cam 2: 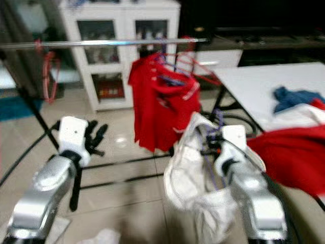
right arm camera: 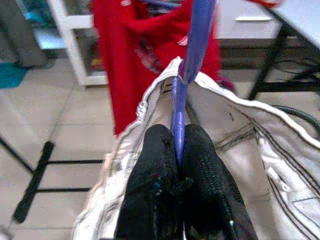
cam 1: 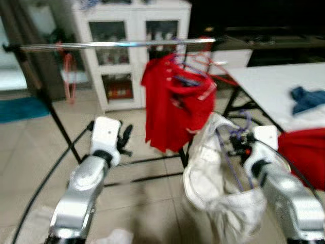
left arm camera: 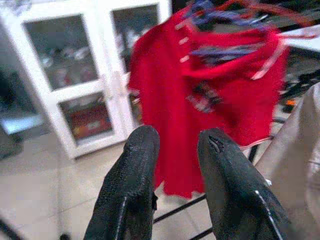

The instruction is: Hang hanger

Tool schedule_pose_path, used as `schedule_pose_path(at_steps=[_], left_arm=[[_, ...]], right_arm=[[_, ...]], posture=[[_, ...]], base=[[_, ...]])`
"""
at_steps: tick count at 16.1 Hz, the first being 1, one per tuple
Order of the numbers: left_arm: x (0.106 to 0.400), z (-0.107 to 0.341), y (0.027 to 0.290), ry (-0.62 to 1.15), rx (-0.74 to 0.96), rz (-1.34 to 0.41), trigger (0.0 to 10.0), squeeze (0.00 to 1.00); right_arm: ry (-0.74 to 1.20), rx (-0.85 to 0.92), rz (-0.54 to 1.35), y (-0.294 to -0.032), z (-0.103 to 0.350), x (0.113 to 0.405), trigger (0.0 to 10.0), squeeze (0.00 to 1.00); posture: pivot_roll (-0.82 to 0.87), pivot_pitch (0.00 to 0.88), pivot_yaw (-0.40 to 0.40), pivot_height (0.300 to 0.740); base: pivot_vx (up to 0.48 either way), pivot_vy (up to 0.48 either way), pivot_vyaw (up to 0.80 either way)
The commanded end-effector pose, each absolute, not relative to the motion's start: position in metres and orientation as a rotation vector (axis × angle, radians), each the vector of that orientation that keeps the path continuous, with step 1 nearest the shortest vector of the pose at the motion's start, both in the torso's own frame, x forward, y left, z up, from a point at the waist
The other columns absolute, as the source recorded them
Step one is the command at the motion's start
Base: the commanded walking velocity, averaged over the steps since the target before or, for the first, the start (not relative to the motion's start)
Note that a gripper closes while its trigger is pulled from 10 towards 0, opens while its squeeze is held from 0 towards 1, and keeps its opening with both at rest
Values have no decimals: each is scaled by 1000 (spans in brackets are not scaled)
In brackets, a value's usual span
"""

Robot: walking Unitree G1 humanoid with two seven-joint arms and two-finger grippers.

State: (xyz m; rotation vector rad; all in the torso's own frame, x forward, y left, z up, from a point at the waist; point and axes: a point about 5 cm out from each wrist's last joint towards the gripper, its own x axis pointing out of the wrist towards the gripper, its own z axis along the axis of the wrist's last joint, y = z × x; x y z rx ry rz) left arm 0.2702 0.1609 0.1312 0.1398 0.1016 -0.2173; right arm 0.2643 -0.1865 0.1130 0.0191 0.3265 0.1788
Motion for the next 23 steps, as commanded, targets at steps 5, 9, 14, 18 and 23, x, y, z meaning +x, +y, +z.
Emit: schedule_pose_path(at_steps=[5,9,14,18,23], left_arm=[[272,135,158,85,143,-223,10000,0],[255,129,153,99,174,-260,10000,0],[252,129,155,102,165,-244,10000,0],[254,131,156,103,180,-256,10000,0],[254,130,153,112,198,-281,10000,0]], right_arm=[[257,8,170,-191,128,267,10000,0],[291,-166,673,-161,133,258,10000,0],[316,-171,698,-164,127,254,10000,0],[297,-106,650,-164,129,259,10000,0],[272,-54,587,-165,132,263,10000,0]], posture=[[62,12,-24,740],[94,0,-74,740],[97,0,-73,740],[96,0,-55,740],[95,1,-49,740]], base=[[398,0,0],[384,0,400],[371,0,800],[352,0,200],[274,0,0]])
